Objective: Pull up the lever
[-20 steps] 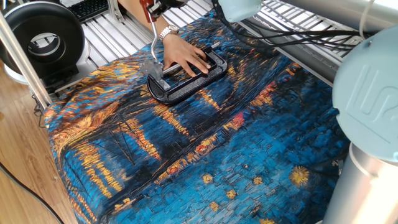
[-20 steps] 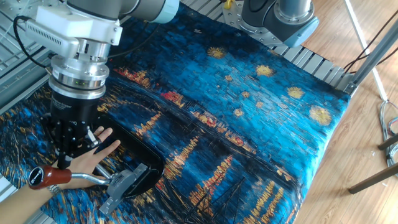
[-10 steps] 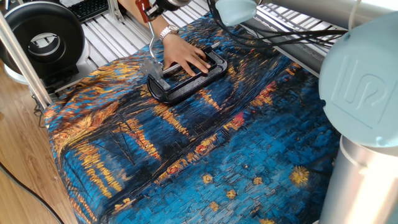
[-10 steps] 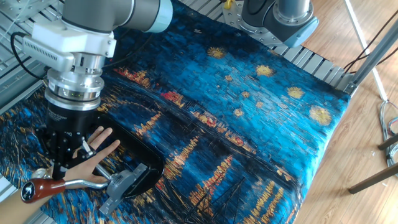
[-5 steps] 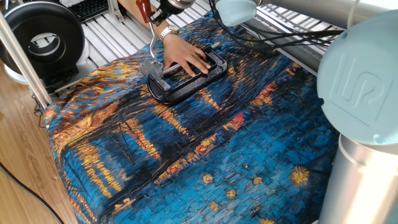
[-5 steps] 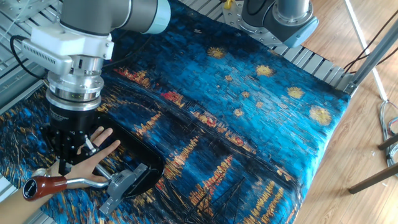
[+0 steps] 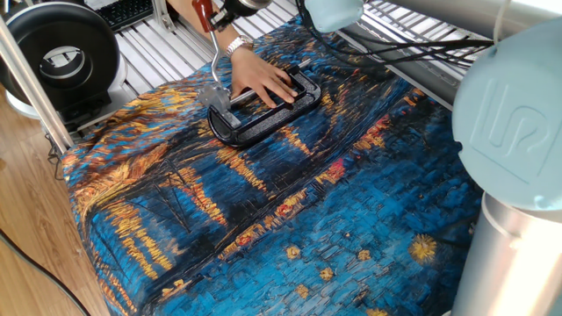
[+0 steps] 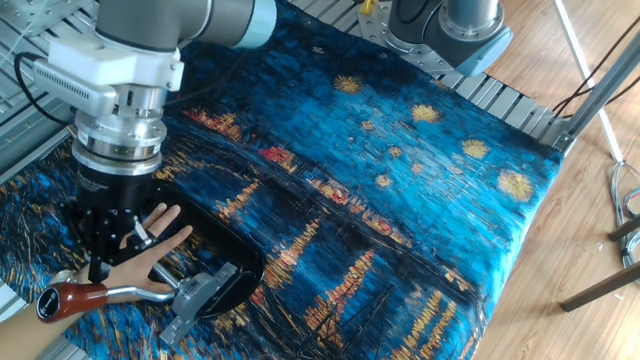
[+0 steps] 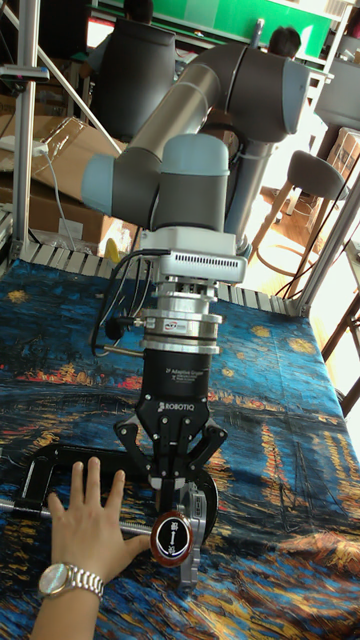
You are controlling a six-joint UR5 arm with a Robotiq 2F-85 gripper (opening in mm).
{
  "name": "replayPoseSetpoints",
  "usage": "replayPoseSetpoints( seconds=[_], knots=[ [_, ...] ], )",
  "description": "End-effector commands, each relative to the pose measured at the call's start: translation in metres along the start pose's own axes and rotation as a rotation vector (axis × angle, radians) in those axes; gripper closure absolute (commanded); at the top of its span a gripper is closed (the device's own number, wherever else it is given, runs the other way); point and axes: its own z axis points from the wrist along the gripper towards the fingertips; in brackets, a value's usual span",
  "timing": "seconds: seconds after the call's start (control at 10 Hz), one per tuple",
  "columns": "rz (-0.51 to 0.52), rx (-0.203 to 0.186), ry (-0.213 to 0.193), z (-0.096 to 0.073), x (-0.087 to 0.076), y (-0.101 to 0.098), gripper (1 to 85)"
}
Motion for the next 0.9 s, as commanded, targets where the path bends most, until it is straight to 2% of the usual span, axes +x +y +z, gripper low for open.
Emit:
replayPoseSetpoints(
  seconds=[0.0, 0.1, 0.2, 0.3, 0.4, 0.5, 0.6, 0.7, 0.8],
  knots=[
    [0.048, 0.013, 0.17, -0.032, 0.038, 0.002, 84.0],
    [0.077, 0.012, 0.231, -0.044, 0.052, 0.006, 84.0],
    [0.108, -0.007, 0.274, -0.055, 0.062, 0.015, 84.0],
    [0.117, -0.027, 0.296, -0.063, 0.068, 0.021, 84.0],
    [0.095, -0.027, 0.306, -0.074, 0.071, 0.021, 84.0],
    [0.076, 0.003, 0.323, -0.082, 0.076, 0.014, 84.0],
    [0.1, 0.02, 0.335, -0.089, 0.08, 0.011, 84.0],
    [0.112, 0.021, 0.342, -0.095, 0.083, 0.01, 84.0],
    [0.118, 0.019, 0.373, -0.105, 0.092, 0.012, 84.0]
  ],
)
